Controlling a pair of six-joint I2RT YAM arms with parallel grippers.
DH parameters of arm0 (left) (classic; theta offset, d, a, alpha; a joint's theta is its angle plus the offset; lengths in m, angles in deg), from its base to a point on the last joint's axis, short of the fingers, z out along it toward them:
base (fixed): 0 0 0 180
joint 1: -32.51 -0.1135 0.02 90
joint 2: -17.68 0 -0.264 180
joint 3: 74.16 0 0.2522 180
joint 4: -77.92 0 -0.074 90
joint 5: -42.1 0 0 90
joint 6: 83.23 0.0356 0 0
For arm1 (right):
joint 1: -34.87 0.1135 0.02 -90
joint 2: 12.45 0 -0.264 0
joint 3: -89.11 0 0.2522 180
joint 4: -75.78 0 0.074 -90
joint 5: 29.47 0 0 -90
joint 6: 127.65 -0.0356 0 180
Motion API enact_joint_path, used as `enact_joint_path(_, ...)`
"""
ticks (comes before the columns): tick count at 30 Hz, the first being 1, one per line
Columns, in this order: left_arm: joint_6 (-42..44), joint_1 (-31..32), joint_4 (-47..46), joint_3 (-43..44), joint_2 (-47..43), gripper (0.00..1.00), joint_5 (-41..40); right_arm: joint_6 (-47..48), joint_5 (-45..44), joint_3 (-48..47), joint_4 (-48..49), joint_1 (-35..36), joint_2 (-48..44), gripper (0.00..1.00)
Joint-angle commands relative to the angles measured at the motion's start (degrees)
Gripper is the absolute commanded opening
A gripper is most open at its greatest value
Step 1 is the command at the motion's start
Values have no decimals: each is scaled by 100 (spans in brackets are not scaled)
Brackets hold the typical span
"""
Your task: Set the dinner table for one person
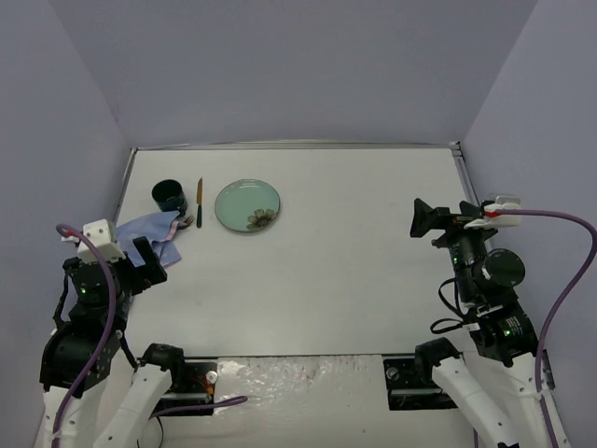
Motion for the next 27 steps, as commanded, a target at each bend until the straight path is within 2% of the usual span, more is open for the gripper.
enact_joint_path(1, -175, 11, -220, 136, 415, 97, 239, -64, 112, -56, 505, 37, 147, 100)
enact_joint_path(6, -547, 11, -256, 1, 803, 97, 212, -482, -51, 30, 505, 37, 313, 100)
enact_joint_path(12, -1259, 11, -281, -108, 1830, 97, 127, -889, 70, 152, 505, 37, 689, 100)
enact_joint_path(18, -1687, -180, -1161, -399, 2862, 97, -213, -734, 746, 103, 505, 98, 1197, 100)
enact_joint_path(27, -1125, -1622, -2470, -490, 4726, 97, -84, -831, 910, 163, 513, 194, 1272, 100)
